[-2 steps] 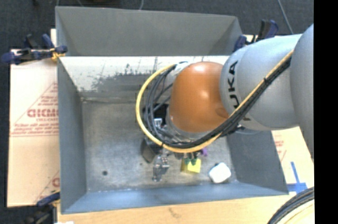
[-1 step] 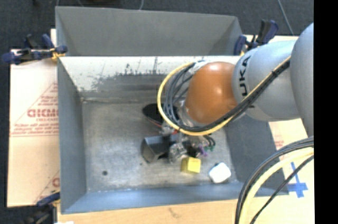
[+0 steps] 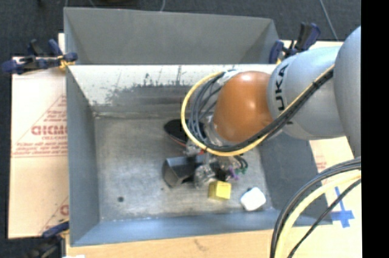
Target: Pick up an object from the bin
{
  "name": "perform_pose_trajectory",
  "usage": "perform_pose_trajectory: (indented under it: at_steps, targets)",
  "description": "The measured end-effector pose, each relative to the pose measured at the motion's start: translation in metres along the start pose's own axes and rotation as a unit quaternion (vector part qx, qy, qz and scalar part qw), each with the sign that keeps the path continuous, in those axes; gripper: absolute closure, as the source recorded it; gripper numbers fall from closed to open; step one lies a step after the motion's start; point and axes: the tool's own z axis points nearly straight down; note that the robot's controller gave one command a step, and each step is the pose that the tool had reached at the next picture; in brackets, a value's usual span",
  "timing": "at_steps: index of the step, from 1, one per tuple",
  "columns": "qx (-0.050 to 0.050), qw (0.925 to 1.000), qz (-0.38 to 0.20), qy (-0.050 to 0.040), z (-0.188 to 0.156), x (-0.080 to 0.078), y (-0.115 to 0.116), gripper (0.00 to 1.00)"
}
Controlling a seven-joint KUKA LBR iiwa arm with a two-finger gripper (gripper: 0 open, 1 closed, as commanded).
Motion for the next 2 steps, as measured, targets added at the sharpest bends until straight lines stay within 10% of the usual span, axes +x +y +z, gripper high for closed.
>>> perform_pose_trajectory:
  at_steps: [1,2]
  targets:
    - [-0.004,0.9996,-0.002,0.0277,-0.04,0.009,0.001,1.0]
    - [-0.002,0.9998,-0.004,0.0185,-0.055,-0.008,-0.011,1.0]
